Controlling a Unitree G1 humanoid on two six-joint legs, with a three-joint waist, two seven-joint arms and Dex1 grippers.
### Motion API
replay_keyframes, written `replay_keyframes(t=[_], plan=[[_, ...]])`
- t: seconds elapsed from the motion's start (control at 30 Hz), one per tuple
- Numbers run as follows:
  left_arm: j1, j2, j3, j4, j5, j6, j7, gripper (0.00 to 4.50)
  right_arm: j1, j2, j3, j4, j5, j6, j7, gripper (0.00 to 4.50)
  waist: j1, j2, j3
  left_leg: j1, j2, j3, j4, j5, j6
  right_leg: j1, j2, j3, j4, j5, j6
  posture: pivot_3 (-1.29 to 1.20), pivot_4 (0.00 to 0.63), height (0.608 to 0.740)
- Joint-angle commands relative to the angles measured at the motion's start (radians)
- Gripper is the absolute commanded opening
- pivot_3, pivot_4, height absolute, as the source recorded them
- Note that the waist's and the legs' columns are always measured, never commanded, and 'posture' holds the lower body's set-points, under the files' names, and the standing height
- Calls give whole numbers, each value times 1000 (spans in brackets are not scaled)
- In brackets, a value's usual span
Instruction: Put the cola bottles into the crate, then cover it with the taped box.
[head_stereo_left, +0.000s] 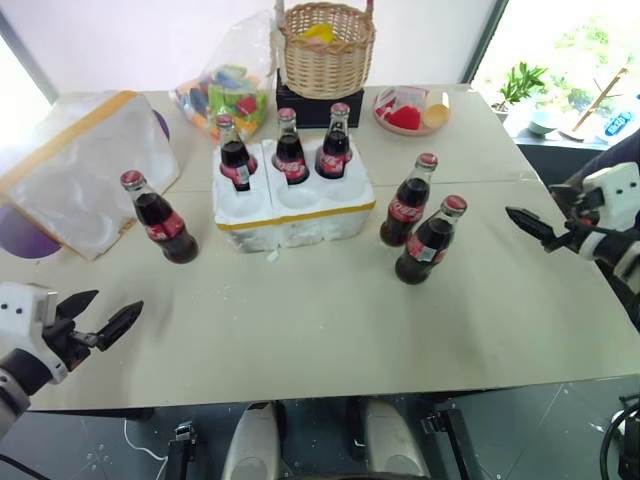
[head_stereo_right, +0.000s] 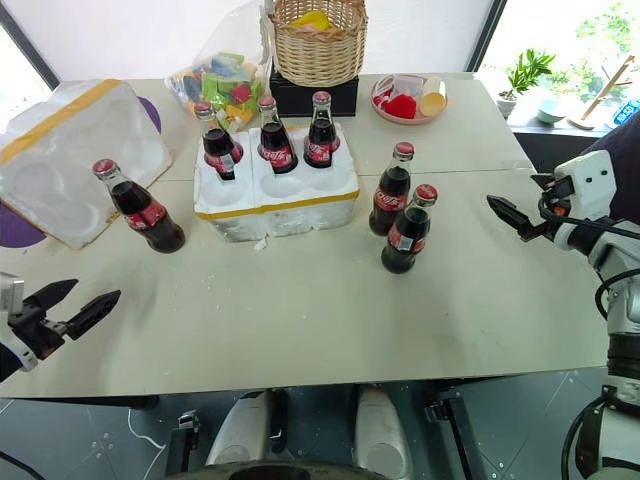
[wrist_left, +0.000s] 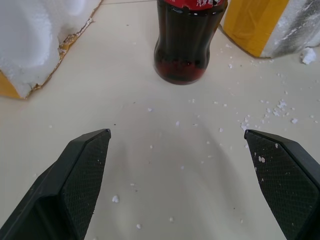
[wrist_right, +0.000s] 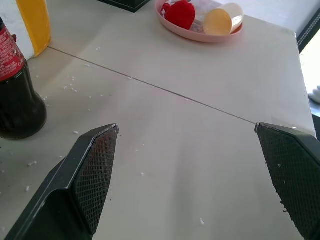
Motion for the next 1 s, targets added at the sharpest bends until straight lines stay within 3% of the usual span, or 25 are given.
replay_keyframes(t=[0.03, 0.33, 0.5, 0.77, 1.0], plan=[[-7, 5, 1, -20, 3, -3, 3, 4449, 5, -3, -34, -35, 12, -12, -9, 4500, 0, 0, 0, 0, 0, 0, 0, 0, 0, 0, 0, 0, 0, 0, 0, 0, 150, 740], [-54, -1, 8, -11, -17, 19, 31, 4449, 24, -3, -36, -47, 25, 0, -18, 4500, 0, 0, 0, 0, 0, 0, 0, 0, 0, 0, 0, 0, 0, 0, 0, 0, 150, 740], [-152, -23, -3, 18, -29, 5, 66, 4449, 12, -60, -55, -82, 78, 82, 51, 4500, 2, 1, 0, 0, 0, 0, 0, 0, 0, 1, 0, 0, 0, 0, 0, 0, 150, 740], [-333, -30, -104, 98, -2, -12, 77, 4449, 43, -270, -234, -373, 426, 436, 317, 4500, 4, 2, 1, 0, 0, -1, 0, 0, 0, 1, 1, 0, 1, 0, 0, 0, 150, 740], [-531, -2, -220, 288, 79, -89, 17, 4449, -62, -395, -356, -507, 761, 701, 344, 4500, 3, 1, 0, 1, 0, -1, 1, 0, 0, 2, 0, 0, 0, 0, 0, 0, 150, 740]])
